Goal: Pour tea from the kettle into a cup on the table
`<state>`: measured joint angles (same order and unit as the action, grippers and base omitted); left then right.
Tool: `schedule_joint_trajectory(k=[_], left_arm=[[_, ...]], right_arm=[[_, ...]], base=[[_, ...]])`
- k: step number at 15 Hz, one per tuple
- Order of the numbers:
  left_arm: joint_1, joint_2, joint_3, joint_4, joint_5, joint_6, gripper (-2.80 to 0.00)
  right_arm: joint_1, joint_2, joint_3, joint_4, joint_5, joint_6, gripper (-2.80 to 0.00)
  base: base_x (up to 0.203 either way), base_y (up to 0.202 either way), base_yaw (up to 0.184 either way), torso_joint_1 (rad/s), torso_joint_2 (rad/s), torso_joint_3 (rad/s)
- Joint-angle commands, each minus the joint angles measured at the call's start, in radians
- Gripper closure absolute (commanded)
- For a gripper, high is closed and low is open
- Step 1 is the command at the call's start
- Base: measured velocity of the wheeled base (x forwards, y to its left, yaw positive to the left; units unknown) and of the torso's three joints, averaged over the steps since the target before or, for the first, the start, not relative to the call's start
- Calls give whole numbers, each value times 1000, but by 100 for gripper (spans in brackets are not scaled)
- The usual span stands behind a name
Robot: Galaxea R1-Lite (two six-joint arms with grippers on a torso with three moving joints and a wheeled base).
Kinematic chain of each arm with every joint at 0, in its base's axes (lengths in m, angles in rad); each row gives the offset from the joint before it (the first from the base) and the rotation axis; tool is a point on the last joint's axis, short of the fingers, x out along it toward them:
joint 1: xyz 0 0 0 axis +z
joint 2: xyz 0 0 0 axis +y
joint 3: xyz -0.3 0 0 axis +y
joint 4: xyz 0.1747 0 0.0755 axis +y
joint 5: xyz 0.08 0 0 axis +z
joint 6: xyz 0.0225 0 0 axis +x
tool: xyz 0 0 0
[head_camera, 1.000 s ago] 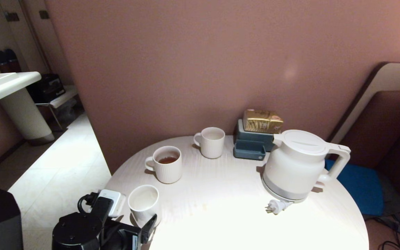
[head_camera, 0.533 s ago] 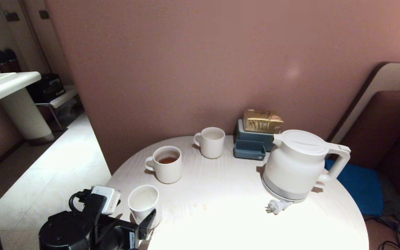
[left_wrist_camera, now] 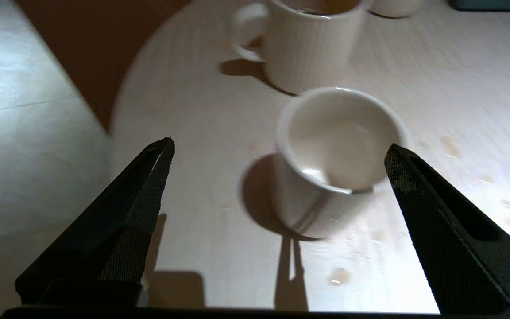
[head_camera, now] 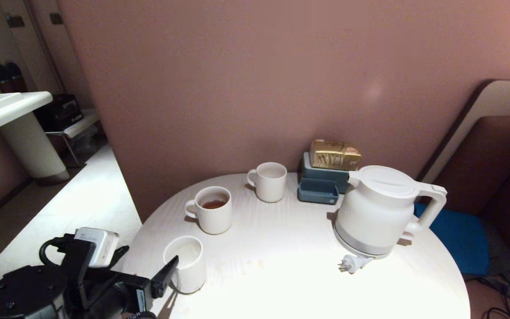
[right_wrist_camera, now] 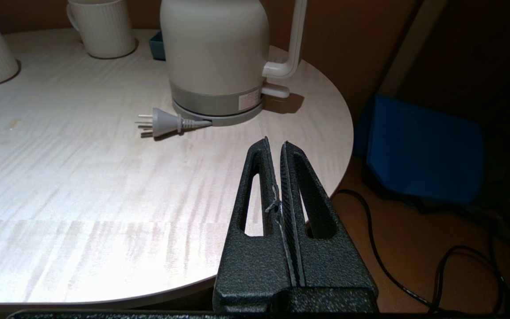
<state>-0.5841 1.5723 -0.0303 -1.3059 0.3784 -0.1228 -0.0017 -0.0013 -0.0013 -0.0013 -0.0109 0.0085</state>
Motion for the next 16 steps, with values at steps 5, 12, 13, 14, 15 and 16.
schedule_joint_trajectory(k=[5,12,13,14,15,16], left_arm=[[193,-358,-192,465,1,72,0],[206,-656,-285,891,6,80,0],[211,-676,-281,894,19,91,0],[217,-702,-276,897,46,123,0],[222,-738,-267,916,96,180,0],[225,-782,-259,949,156,242,0]], right_arm=[[0,1,0,0,0,1,0],[0,1,0,0,0,1,0],[0,1,0,0,0,1,0],[0,1,1,0,0,1,0],[0,1,0,0,0,0,0],[0,1,0,0,0,-1,0]], base=[[0,0,0,0,0,0],[0,0,0,0,0,0],[0,0,0,0,0,0],[0,0,0,0,0,0],[0,0,0,0,0,0],[0,0,0,0,0,0]])
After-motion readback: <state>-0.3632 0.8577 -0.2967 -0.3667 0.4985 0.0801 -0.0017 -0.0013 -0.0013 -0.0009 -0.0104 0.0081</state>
